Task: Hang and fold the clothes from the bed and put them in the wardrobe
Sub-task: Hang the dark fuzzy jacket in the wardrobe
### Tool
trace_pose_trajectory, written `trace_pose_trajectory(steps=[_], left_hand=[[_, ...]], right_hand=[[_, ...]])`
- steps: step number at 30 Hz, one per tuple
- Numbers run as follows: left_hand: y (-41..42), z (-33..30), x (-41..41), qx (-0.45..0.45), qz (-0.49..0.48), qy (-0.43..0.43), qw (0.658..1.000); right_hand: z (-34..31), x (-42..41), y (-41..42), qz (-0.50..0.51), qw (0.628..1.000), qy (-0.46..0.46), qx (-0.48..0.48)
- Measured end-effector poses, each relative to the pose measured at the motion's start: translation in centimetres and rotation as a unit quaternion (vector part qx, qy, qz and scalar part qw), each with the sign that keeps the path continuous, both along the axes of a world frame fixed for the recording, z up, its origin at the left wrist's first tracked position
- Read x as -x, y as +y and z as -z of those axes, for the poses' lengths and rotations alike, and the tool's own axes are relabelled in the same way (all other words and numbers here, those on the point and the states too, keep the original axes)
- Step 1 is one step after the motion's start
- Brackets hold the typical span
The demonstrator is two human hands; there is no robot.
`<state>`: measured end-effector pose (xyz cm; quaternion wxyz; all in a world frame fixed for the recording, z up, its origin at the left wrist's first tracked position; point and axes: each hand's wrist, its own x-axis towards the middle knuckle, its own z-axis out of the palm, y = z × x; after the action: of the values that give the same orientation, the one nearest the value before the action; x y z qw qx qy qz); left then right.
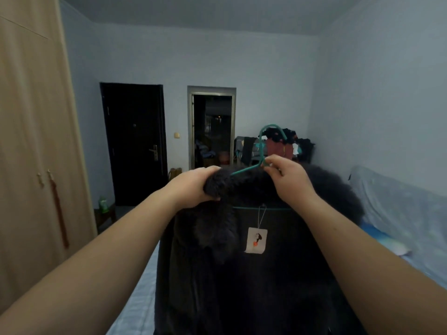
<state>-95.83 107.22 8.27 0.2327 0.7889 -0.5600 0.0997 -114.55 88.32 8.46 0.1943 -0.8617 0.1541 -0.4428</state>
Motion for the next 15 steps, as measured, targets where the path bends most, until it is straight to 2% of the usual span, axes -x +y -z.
trace_pose_trajectory(steps=[4,7,9,11,13,15], left_hand=[[-0.4,-0.8,0.6,0.062,0.051,0.058,0.995],[-0.7,-1.2,0.7,0.1,0.039,0.039,0.993],[-0.7,-1.2,0.6,0.094,0.009,0.027,0.995],[-0.5,-0.7,-0.2,0.099,-0.021,0.037,0.994],[0.0,-0.2,-1.0,0.111,-0.043,0.046,0.992],[0.4,0.0,-1.6,0.125,-0.055,0.053,0.989]], right_hand=[[-1.0,0.3,-0.8,-0.012,0.999,-0.024,-0.024],[-0.9,0.8,-2.1,0.024,0.999,0.017,0.028],[0.1,2.3,-2.4,0.032,0.995,-0.066,0.067],[2.4,4.1,-2.7,0.07,0.974,-0.202,0.069],[5.6,5.5,-3.0,0.15,0.943,-0.298,0.009],[9.3,5.7,-3.4,0.22,0.921,-0.3,-0.112]])
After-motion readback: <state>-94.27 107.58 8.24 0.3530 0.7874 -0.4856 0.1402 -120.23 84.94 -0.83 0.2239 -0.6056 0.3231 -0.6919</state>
